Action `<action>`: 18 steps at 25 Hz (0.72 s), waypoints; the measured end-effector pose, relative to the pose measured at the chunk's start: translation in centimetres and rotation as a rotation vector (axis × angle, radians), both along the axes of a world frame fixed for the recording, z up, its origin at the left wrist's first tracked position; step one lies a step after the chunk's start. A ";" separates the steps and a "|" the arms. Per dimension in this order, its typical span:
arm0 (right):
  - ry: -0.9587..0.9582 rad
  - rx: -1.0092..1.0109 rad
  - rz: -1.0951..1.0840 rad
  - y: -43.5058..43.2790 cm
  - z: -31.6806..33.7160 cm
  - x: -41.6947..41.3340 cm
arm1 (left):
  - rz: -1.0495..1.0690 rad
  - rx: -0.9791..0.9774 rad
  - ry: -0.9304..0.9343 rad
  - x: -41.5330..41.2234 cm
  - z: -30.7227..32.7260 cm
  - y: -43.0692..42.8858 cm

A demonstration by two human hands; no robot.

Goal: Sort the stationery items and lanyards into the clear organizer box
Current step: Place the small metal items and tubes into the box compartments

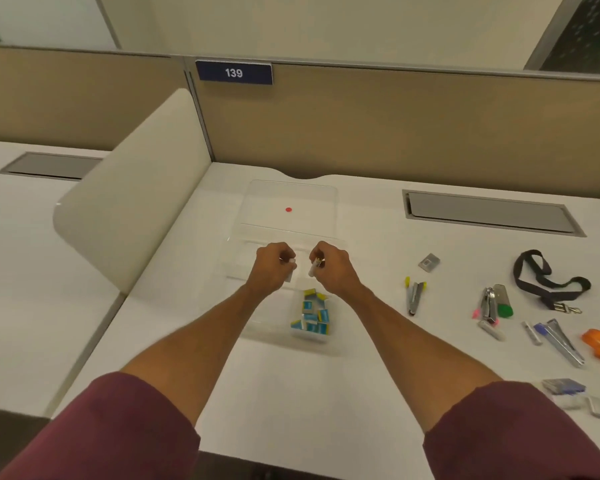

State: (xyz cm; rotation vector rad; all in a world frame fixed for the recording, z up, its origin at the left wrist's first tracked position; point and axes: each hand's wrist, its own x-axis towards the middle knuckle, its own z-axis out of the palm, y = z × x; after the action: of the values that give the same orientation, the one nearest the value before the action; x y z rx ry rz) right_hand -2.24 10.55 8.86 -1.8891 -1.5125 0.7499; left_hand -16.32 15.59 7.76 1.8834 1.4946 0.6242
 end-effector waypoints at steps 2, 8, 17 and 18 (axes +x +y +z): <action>-0.007 -0.012 0.035 0.1 -0.5 -2.1 | -0.015 -0.028 0.092 -2.2 -0.6 0.2; -0.116 -0.150 0.083 0.4 -2.3 -6.5 | -0.167 -0.114 0.295 -4.9 -2.9 -0.3; -0.387 -0.320 0.098 0.4 -4.8 -7.8 | -0.239 -0.110 0.402 -5.1 -5.4 -0.9; -0.414 -0.327 0.107 0.4 -4.8 -8.0 | -0.246 -0.096 0.394 -5.2 -5.4 -0.8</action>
State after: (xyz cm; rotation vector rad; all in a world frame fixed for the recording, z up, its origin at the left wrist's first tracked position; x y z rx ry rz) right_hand -10.19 10.98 4.09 -2.3305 -1.8427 0.7179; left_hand -21.52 14.80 2.36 2.1545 1.4595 0.0672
